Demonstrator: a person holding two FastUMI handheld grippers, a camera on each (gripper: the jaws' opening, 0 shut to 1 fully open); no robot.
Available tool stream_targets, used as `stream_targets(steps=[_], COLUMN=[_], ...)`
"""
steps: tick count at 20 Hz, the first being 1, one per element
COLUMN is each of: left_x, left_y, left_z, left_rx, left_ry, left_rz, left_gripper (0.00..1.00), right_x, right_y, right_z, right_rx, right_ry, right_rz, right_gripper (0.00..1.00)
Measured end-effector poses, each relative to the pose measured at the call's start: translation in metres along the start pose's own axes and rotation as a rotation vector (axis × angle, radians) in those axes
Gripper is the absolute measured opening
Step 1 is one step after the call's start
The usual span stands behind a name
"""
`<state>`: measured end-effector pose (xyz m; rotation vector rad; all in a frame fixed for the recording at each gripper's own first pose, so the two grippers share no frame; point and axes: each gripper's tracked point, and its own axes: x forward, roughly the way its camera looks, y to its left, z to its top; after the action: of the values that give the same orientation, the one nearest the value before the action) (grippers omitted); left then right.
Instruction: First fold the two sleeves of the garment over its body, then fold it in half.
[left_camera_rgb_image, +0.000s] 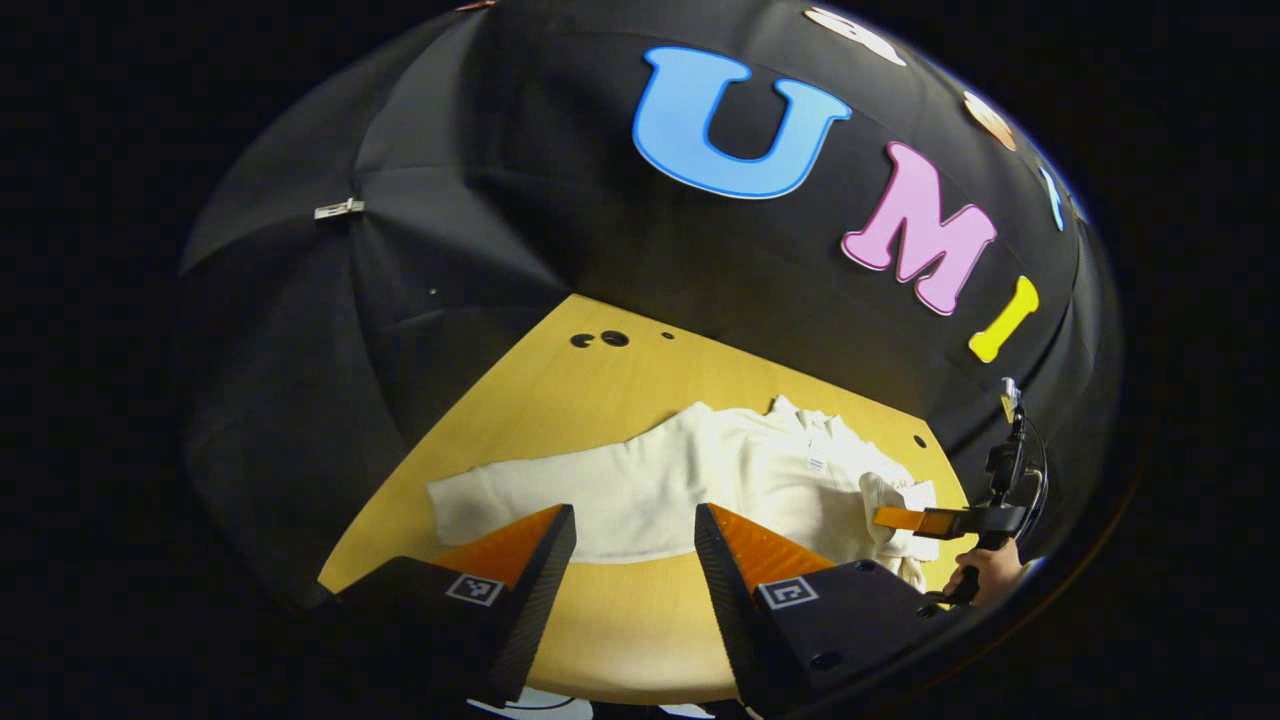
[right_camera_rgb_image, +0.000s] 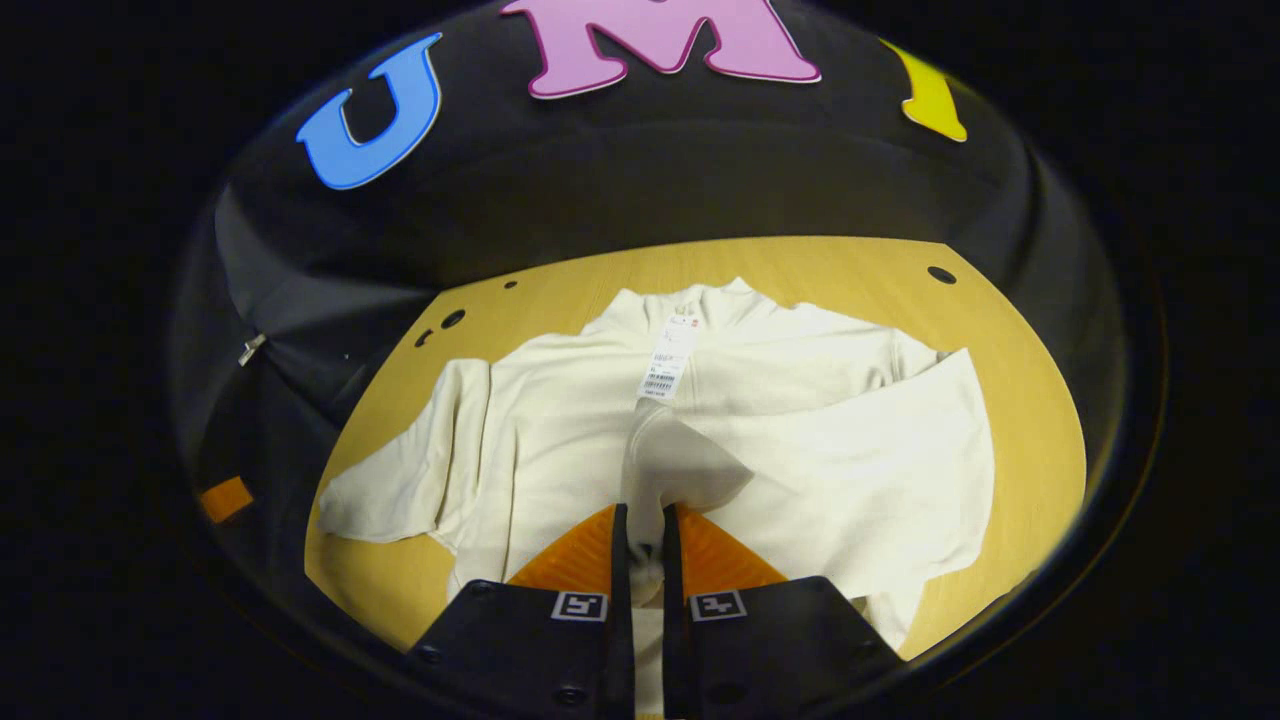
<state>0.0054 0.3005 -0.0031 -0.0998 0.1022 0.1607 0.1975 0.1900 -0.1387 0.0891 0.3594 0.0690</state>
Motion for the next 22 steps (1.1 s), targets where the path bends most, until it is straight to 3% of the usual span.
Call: stream_targets(steps=[1, 2, 3, 7, 9, 10, 11, 12, 14, 16, 22], left_x=[-0.002, -0.001, -0.002, 0.003, 0.008, 0.009, 0.012, 0.016, 0.023, 0.031, 0.060], left_y=[0.008, 0.014, 0.019, 0.032, 0.037, 0.039, 0.043, 0.047, 0.059, 0.073, 0.107], left_z=[-0.003, -0.006, -0.006, -0.011, -0.015, -0.016, -0.017, -0.018, -0.021, -0.026, -0.035], left_rx=[-0.002, 0.000, 0.007, -0.001, -0.006, -0.008, -0.013, -0.018, -0.034, -0.048, -0.041], left_ry=[0.005, 0.010, 0.013, 0.024, 0.028, 0.031, 0.033, 0.036, 0.045, 0.057, 0.090], left_rz=[0.010, 0.022, 0.033, 0.044, 0.051, 0.054, 0.058, 0.063, 0.081, 0.106, 0.156], left_gripper=[0.77, 0.77, 0.78, 0.77, 0.77, 0.77, 0.77, 0.77, 0.77, 0.77, 0.77], right_x=[0.006, 0.013, 0.017, 0.032, 0.034, 0.035, 0.034, 0.033, 0.027, 0.019, -0.025], right_y=[0.004, 0.005, 0.005, 0.004, 0.009, 0.014, 0.018, 0.021, 0.026, 0.027, 0.015], right_z=[-0.006, -0.011, -0.018, -0.036, -0.043, -0.047, -0.048, -0.048, -0.049, -0.045, -0.040], right_rx=[-0.001, 0.002, 0.009, 0.037, 0.044, 0.041, 0.032, 0.018, 0.014, 0.029, 0.067], right_ry=[0.016, 0.034, 0.051, 0.095, 0.116, 0.126, 0.129, 0.124, 0.121, 0.106, 0.098], right_rz=[0.003, -0.002, -0.008, -0.041, -0.026, -0.011, 0.001, 0.006, 0.022, 0.028, 0.035], right_gripper=[0.15, 0.09, 0.15, 0.17, 0.28, 0.39, 0.41, 0.68, 0.75, 0.99, 0.98])
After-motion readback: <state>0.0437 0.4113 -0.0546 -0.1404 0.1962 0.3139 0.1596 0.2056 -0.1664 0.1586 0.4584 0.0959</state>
